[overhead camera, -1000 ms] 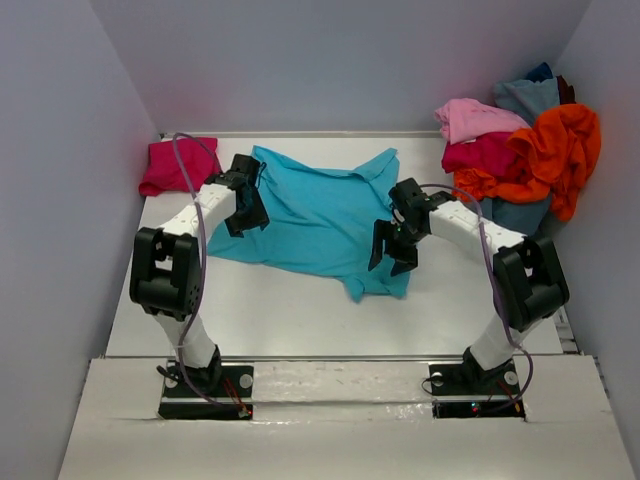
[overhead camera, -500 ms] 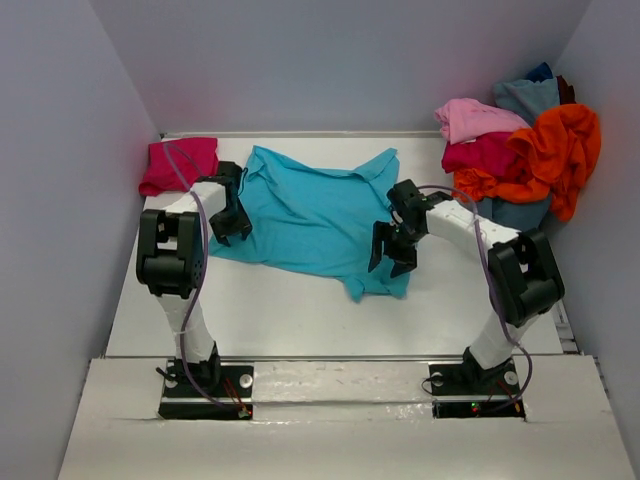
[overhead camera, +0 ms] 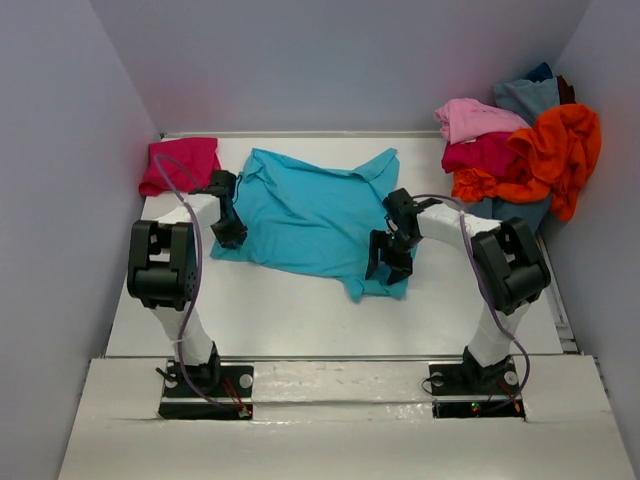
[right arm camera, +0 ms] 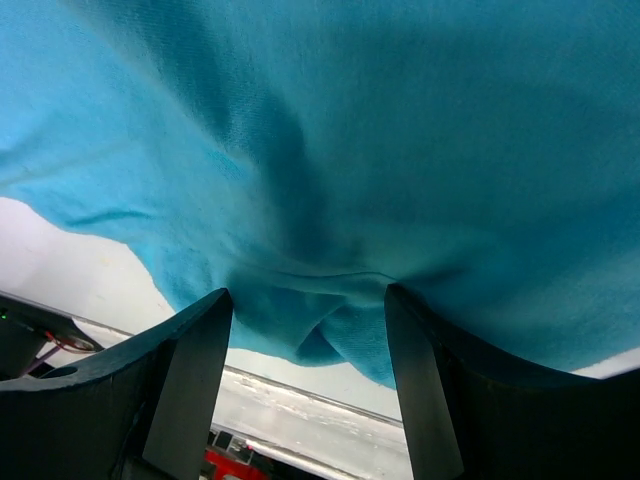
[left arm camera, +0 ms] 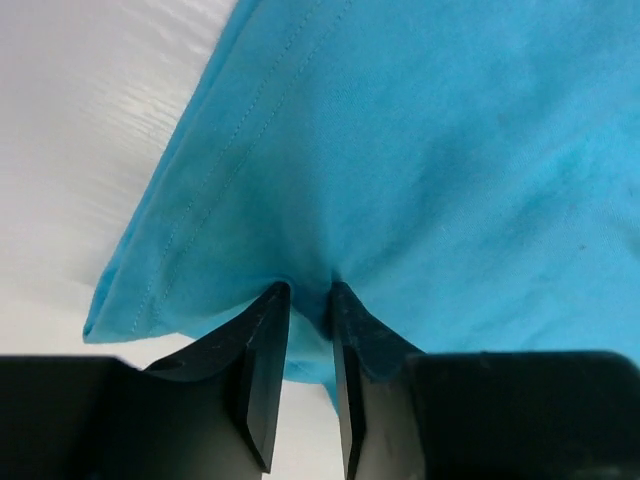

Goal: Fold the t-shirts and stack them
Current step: Flatten the tshirt out

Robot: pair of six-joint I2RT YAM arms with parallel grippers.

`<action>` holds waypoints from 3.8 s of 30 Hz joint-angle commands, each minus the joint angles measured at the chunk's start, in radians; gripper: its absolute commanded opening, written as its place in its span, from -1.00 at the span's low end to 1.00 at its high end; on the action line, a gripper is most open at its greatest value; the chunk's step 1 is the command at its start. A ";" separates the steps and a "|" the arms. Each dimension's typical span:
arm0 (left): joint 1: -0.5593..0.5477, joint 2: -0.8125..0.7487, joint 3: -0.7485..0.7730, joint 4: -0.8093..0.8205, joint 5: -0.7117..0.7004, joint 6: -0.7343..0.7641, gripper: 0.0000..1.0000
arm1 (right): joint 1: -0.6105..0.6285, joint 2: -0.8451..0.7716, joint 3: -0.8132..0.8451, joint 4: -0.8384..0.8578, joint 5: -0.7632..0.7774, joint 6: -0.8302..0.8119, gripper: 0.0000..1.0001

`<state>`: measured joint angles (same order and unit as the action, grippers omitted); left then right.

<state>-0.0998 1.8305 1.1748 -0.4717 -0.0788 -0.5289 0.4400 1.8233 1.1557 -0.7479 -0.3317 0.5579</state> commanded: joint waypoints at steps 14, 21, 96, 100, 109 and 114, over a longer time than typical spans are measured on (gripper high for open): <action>-0.006 -0.207 -0.271 -0.136 0.168 0.006 -0.72 | 0.009 -0.151 -0.109 -0.036 -0.009 -0.009 0.37; -0.006 -0.335 -0.333 -0.194 0.175 0.027 -0.75 | 0.009 -0.274 -0.155 -0.105 0.013 0.000 0.38; -0.026 0.357 0.756 -0.246 -0.038 0.052 0.45 | -0.201 0.587 1.205 -0.099 -0.044 0.039 0.31; -0.026 0.325 0.732 -0.275 -0.036 0.059 0.45 | -0.201 0.487 1.048 -0.084 -0.058 0.033 0.31; -0.026 0.326 0.672 -0.286 -0.042 0.076 0.44 | -0.201 0.485 0.875 -0.005 -0.056 0.014 0.30; -0.026 0.311 0.669 -0.285 -0.058 0.081 0.45 | -0.201 0.586 1.057 -0.016 -0.038 0.002 0.29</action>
<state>-0.1291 2.1895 1.8221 -0.7319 -0.1101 -0.4652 0.2413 2.3501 2.0598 -0.8196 -0.3634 0.5819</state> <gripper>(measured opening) 0.723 0.645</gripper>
